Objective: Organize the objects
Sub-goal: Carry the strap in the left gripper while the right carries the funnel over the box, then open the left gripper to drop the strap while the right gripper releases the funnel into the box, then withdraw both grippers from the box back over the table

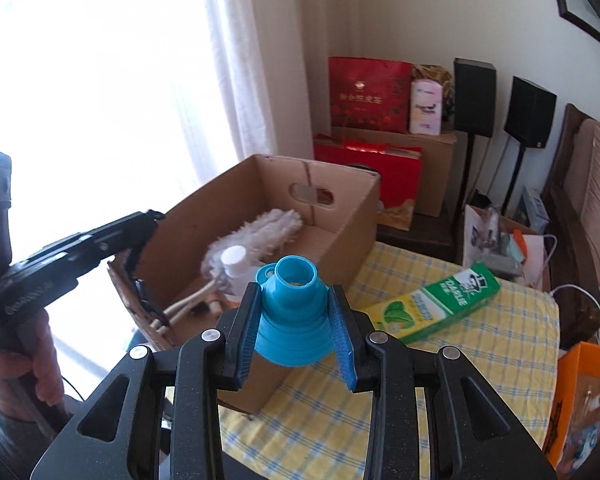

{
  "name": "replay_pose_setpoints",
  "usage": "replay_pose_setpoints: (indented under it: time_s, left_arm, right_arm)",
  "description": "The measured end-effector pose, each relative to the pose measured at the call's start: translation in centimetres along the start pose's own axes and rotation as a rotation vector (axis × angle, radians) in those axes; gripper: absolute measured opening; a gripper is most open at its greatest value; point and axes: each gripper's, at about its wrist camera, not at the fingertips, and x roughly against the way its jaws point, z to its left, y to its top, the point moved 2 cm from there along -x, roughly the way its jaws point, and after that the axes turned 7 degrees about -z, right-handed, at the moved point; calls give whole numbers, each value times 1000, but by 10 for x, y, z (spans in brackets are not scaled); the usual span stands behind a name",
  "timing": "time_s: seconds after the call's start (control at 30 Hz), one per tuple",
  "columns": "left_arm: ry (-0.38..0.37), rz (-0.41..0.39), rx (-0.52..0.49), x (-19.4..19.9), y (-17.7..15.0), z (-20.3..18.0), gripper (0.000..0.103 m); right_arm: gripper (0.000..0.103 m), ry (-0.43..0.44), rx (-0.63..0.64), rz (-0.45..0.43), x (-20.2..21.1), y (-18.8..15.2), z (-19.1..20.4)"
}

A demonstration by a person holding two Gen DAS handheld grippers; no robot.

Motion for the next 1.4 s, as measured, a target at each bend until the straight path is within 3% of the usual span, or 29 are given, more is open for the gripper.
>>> replay_pose_setpoints:
  time_s: [0.23,0.27,0.33,0.4,0.53,0.63,0.77,0.83,1.07,1.23,1.3,1.4]
  left_arm:
    - [61,40,23,-7,-13,25,11]
    - [70,46,33,-8,-15,28,15]
    - [71,55,58,-9,-18,36,35]
    - [69,44,88,-7,-19,42,44]
    - [74,20,120,1,-18,51,49]
    - [75,10,131,4,-17,54,62]
    - [71,9,126,3,-17,52,65]
    - [58,10,116,3,-17,47,75]
    - [76,-2,55,7,-17,28,90]
    - [81,-10,35,7,-15,18,99]
    - [81,-11,28,7,-15,14,102]
    - [62,-1,21,4,-15,6,102]
  right_arm:
    - [34,55,58,21,-18,-1,37]
    - [34,61,61,25,-21,-2,41]
    - [34,72,66,37,-29,-5,46]
    - [35,83,73,45,-35,-9,51]
    - [37,78,75,51,-40,-14,52]
    - [47,73,63,49,-39,-15,47]
    - [47,64,43,39,-32,-13,39]
    - [49,53,34,29,-27,-12,36]
    - [87,-11,1,-2,-11,-9,14]
    - [94,-57,-17,-11,-2,-11,-2]
    - [103,-79,-25,-19,2,-12,-8]
    - [103,-95,-38,-21,7,-12,-16]
